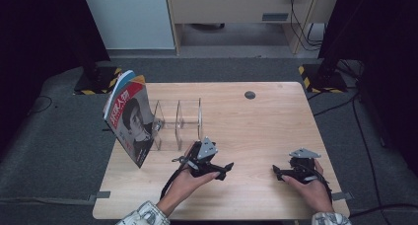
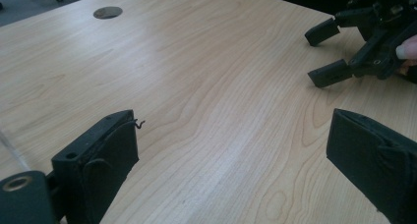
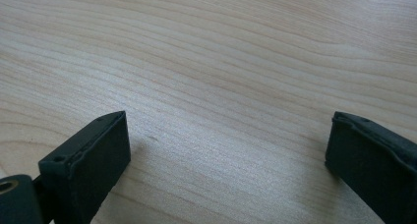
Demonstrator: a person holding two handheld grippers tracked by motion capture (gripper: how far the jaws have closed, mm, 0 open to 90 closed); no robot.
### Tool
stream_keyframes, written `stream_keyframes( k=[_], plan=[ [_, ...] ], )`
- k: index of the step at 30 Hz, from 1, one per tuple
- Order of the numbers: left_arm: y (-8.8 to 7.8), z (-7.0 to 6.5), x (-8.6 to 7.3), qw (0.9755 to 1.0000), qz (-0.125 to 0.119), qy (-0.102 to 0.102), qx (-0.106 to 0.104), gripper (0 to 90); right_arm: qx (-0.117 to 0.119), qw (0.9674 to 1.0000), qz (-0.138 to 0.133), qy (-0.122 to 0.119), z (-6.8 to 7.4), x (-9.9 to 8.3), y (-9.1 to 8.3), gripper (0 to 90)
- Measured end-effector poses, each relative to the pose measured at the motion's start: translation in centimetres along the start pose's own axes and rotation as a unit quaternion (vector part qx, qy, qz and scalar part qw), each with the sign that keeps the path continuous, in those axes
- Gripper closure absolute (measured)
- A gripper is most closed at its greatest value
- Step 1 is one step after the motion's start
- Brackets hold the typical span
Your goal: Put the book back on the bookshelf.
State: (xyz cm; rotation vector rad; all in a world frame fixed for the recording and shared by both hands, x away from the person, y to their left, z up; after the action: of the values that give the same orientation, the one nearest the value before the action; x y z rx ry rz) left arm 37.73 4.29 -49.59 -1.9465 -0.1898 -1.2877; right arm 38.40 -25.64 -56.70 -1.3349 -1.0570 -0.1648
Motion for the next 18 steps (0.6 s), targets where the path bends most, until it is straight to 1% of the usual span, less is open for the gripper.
stream_keyframes(
  k=[2,3,6,8,11,12,15,16,18],
  plan=[
    [0.8,-0.3,-0.1,1.0000,0.008,0.002,-0.001,4.6,0.000,1.0000,0.000,0.000,0.0,0.0,0.0,3.5],
    [0.8,-0.3,-0.1,1.0000,0.008,0.002,-0.001,4.6,0.000,1.0000,0.000,0.000,0.0,0.0,0.0,3.5],
    [1.7,-0.7,-0.3,0.9998,0.020,0.009,0.003,3.2,0.000,1.0000,0.000,0.000,0.0,0.0,0.0,3.4],
    [1.8,-0.7,-0.4,0.9997,0.022,0.009,0.002,2.7,0.000,1.0000,0.000,0.000,0.0,0.0,0.0,3.4],
    [2.5,-1.1,-0.7,0.9993,0.035,0.010,-0.001,2.7,0.000,1.0000,0.000,0.000,0.0,0.0,0.0,3.4],
    [2.5,-1.1,-0.7,0.9993,0.035,0.010,-0.001,2.7,0.000,1.0000,0.000,0.000,0.0,0.0,0.0,3.4],
    [3.2,-1.2,-1.1,0.9988,0.048,0.012,-0.002,2.7,0.000,1.0000,0.000,0.000,0.0,0.0,0.0,3.4],
    [3.4,-1.3,-1.2,0.9985,0.053,0.011,-0.006,2.9,0.000,1.0000,0.000,0.000,0.0,0.0,0.0,3.4],
    [4.1,-1.3,-1.3,0.9980,0.062,0.011,-0.007,2.9,0.000,1.0000,0.000,0.000,0.0,0.0,0.0,3.4]
  ],
)
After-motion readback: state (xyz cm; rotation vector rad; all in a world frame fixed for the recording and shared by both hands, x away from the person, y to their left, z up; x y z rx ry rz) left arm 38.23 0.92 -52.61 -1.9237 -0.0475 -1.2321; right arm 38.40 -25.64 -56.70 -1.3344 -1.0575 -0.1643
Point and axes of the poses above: each handheld gripper's, and its own axes: y roughly forward along the jaws, x roughly out of its top, z roughly to its left, the point moved 4 cm from there along y, roughly forward along the jaws, and after that the axes turned 11 degrees about -y, right-handed, at the moved point
